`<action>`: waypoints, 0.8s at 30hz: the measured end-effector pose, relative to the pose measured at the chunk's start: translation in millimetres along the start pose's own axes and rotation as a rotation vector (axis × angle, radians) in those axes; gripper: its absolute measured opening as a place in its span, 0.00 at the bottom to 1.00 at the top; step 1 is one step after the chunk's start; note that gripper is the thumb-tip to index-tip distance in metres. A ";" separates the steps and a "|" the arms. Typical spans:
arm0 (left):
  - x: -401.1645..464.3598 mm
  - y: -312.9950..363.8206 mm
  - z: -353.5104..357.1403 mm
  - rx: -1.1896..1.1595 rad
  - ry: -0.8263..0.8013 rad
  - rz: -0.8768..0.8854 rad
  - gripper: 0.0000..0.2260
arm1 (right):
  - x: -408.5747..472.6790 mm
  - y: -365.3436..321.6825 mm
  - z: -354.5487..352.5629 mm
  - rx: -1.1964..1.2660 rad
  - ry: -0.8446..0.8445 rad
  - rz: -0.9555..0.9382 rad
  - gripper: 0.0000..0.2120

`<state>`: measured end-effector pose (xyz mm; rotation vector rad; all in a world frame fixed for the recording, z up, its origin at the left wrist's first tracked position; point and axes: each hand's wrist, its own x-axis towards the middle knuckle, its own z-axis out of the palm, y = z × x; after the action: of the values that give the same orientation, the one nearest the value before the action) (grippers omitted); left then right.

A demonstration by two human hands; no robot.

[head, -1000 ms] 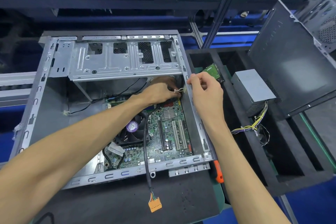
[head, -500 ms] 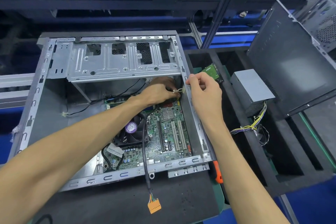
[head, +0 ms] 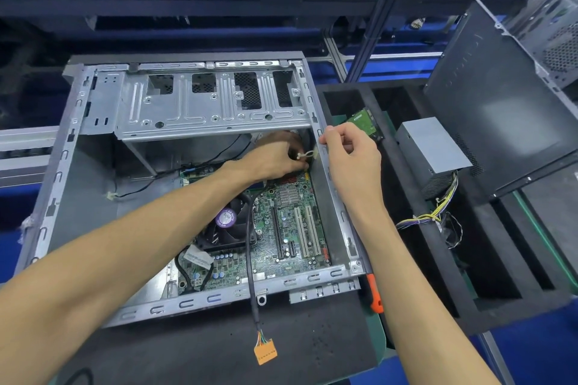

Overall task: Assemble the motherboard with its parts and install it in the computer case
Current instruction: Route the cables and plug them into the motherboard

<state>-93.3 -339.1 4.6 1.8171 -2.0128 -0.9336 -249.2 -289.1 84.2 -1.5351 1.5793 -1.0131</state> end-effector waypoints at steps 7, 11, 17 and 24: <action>2.5 2.3 -4.5 0.064 -0.059 -0.117 0.14 | -0.3 1.1 0.6 -0.007 -0.002 -0.002 0.11; 3.6 2.7 -3.2 0.090 0.057 -0.022 0.14 | 0.6 0.6 0.9 -0.008 -0.005 -0.005 0.10; -2.3 5.5 -6.5 0.034 -0.038 -0.035 0.06 | 1.8 2.0 2.7 -0.012 -0.014 -0.011 0.10; -15.1 8.7 -16.9 0.009 -0.090 -0.015 0.06 | -1.4 -0.7 0.3 -0.038 -0.021 -0.050 0.12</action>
<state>-87.5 -329.3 26.0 1.8282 -2.0622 -1.0297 -248.6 -287.7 84.6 -1.6134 1.5602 -0.9966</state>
